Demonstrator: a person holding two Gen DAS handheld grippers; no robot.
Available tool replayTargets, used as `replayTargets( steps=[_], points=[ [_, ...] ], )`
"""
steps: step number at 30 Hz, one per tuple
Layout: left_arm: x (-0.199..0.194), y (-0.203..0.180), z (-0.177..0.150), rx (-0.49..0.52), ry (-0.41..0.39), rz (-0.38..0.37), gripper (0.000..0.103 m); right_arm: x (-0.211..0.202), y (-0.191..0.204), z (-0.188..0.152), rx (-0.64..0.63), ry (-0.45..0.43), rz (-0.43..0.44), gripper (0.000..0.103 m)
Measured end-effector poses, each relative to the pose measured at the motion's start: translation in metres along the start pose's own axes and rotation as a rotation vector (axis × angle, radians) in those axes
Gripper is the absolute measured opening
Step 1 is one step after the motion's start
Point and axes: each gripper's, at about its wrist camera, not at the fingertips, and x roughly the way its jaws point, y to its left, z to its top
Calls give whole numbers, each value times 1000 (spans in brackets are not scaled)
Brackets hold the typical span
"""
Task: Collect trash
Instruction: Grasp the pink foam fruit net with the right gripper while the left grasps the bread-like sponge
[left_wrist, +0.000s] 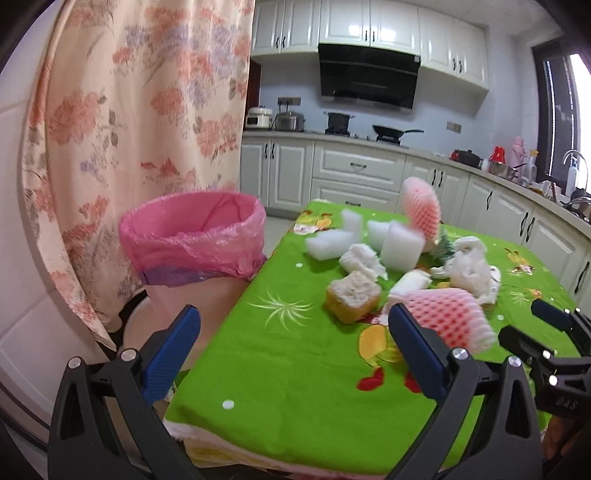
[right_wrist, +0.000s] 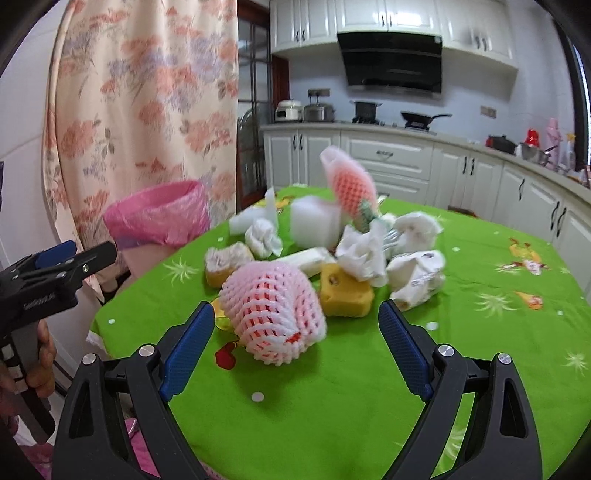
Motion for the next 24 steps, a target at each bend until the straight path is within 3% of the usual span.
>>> replayTargets(
  steps=[12, 17, 19, 24],
  points=[
    [74, 11, 7, 15, 128, -6, 98, 69, 16, 8, -29, 135, 48, 83],
    [88, 10, 10, 6, 158, -26, 98, 87, 12, 1, -35, 180, 44, 65],
    [94, 5, 11, -2, 167, -48, 98, 90, 4, -2, -20, 181, 47, 45],
    [110, -24, 15, 50, 174, -73, 93, 78, -11, -3, 21, 126, 52, 32]
  ],
)
